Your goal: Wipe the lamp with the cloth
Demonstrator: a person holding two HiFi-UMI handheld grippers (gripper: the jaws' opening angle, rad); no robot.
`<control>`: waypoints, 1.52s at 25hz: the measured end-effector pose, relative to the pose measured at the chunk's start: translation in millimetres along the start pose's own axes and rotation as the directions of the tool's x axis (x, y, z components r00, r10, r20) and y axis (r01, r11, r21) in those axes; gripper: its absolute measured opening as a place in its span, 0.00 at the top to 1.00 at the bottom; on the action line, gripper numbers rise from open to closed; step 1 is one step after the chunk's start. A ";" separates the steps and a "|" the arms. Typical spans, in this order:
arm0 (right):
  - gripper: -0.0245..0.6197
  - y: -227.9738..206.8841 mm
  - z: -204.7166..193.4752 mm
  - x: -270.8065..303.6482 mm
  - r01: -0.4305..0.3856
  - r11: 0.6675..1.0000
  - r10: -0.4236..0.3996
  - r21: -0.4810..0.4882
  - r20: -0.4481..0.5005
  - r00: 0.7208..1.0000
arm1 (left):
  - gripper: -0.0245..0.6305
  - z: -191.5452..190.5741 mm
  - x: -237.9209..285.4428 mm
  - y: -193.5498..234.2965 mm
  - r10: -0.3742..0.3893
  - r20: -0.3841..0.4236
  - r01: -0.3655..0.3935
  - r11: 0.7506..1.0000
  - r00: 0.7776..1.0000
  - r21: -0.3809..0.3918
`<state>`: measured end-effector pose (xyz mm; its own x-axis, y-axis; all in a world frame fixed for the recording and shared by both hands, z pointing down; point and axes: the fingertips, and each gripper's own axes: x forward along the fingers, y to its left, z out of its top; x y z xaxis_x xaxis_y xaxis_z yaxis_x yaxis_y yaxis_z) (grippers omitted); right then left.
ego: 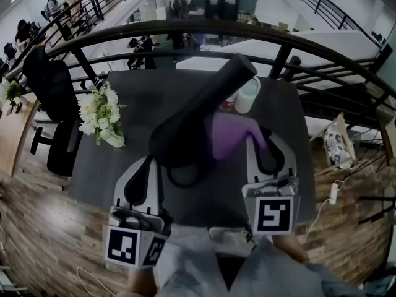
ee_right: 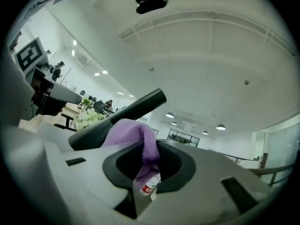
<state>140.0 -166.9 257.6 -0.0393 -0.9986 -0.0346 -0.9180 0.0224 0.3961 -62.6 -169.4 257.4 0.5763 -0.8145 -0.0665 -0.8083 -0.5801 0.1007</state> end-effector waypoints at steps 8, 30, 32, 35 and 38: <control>0.87 -1.2 7.8 -0.3 0.003 1.000 -0.003 0.020 0.021 1.000 | 0.95 0.3 -0.3 3.4 0.001 0.000 -0.001 1.000 1.000 -0.001; 0.87 -1.2 2.3 -3.2 0.001 1.000 -0.001 -0.001 -0.002 1.000 | 0.95 -6.4 -5.8 3.0 0.003 -0.014 -0.003 1.000 1.000 -0.004; 0.87 -1.5 2.0 -3.3 0.000 1.000 0.000 -0.004 -0.004 1.000 | 0.95 -7.3 -6.6 2.3 0.003 -0.023 -0.003 1.000 1.000 -0.004; 0.87 -2.6 1.1 -4.6 0.000 1.000 0.000 -0.004 -0.014 1.000 | 0.95 -7.6 -8.6 1.5 0.008 -0.030 -0.008 1.000 1.000 -0.011; 0.87 -2.3 0.3 -4.9 0.002 1.000 -0.002 0.001 -0.019 1.000 | 0.95 -7.4 -10.0 2.6 0.010 -0.029 -0.010 1.000 1.000 -0.012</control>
<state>142.2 -162.0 256.5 -0.0299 -0.9994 -0.0176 -0.9184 0.0205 0.3950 -69.6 -162.8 265.7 0.5715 -0.8198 -0.0368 -0.8127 -0.5716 0.1128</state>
